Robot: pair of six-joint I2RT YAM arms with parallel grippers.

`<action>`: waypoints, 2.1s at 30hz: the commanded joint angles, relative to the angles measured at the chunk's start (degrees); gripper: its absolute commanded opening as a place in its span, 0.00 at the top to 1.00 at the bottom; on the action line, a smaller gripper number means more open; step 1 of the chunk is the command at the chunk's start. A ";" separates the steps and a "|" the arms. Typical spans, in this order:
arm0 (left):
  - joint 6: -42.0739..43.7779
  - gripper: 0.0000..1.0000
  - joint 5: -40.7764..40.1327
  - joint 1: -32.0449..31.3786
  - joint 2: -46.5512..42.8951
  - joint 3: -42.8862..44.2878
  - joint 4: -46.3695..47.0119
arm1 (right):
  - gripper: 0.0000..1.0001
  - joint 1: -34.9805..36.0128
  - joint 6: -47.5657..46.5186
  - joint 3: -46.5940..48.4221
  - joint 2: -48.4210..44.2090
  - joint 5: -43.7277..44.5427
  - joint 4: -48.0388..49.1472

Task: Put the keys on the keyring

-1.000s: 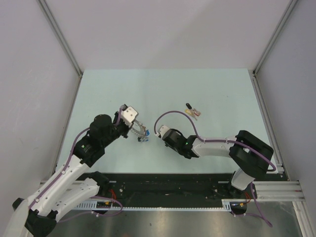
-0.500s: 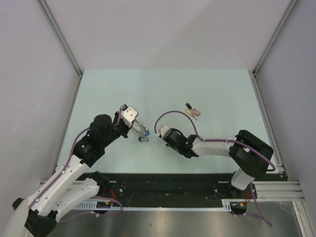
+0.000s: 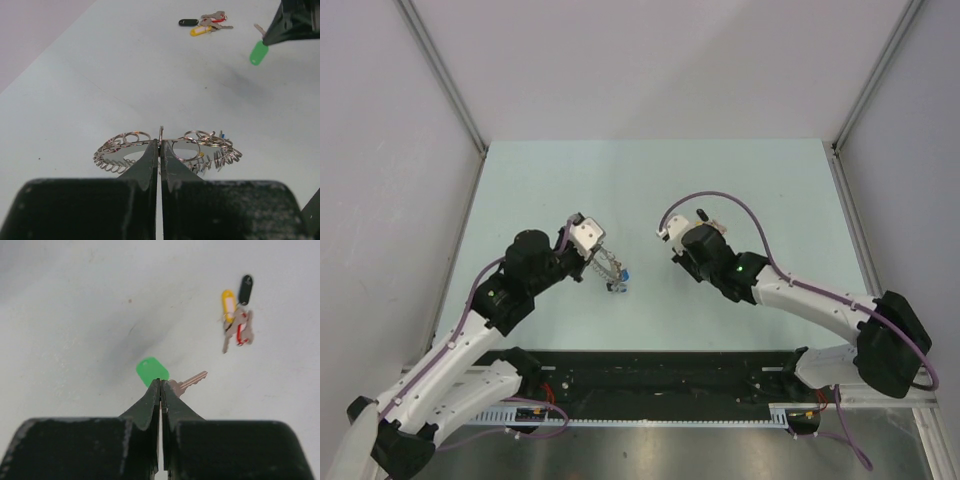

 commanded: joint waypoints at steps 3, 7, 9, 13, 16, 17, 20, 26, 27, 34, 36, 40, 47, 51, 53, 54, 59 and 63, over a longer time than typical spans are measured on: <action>1.42 1.00 4.17 0.29 2.02 5.92 2.93 | 1.00 -1.28 -2.91 4.98 -5.44 -4.56 -0.42; 1.33 1.00 7.42 0.29 4.04 9.17 2.05 | 1.00 -5.49 -1.59 1.91 -10.45 -21.40 12.90; 1.51 1.00 9.62 0.21 5.01 10.93 1.88 | 1.00 -9.09 0.25 -0.20 -12.13 -26.35 18.02; 2.39 1.00 12.87 0.29 7.29 13.92 0.91 | 1.00 -16.73 3.77 -1.17 -11.43 -45.89 26.28; 2.82 1.00 16.47 0.29 8.96 15.06 2.05 | 1.00 -17.45 2.12 -0.56 -10.72 -45.06 26.05; 3.17 1.00 17.44 0.29 9.40 15.59 2.75 | 1.00 -18.24 3.50 -0.82 -11.25 -48.14 27.88; 4.66 1.00 22.27 0.29 11.94 17.25 3.02 | 1.00 -21.40 8.34 -3.98 -12.04 -54.75 38.07; 8.89 1.00 30.89 0.29 15.73 20.42 1.79 | 1.00 -23.78 11.16 -5.66 -11.17 -63.99 47.66; 9.59 1.00 31.68 0.29 15.91 20.51 1.53 | 1.00 -23.78 11.16 -5.83 -11.08 -64.43 48.02; 12.23 1.00 35.82 0.21 15.12 15.78 1.70 | 0.98 -23.69 8.17 -6.36 -12.83 -69.87 44.50; 12.06 0.99 35.29 0.21 14.59 15.07 1.61 | 1.00 -23.08 8.08 -7.06 -13.19 -68.93 44.78; 10.83 0.99 29.51 0.21 12.57 13.75 1.52 | 1.00 -20.88 0.79 -5.83 -12.05 -52.33 31.96; 6.17 1.00 11.50 0.21 4.41 10.33 1.26 | 1.00 -18.51 2.02 -5.22 -2.39 -36.06 23.25; 5.11 1.00 5.86 0.29 -2.18 5.24 3.28 | 1.00 -14.84 3.60 -5.13 5.16 -36.75 24.90; 5.02 1.00 4.45 0.29 -3.77 3.82 4.50 | 0.99 -13.25 4.21 -4.61 7.46 -35.35 25.43; 5.02 1.00 3.57 0.29 -4.82 2.69 4.95 | 0.98 -11.93 4.30 -3.47 10.17 -34.64 24.82; 5.29 0.99 2.33 0.21 -5.36 1.36 6.53 | 0.95 -9.46 4.48 0.14 16.34 -25.95 17.54; 5.55 1.00 2.07 0.29 -5.01 1.18 6.45 | 0.94 -8.14 4.92 1.37 18.28 -21.64 12.26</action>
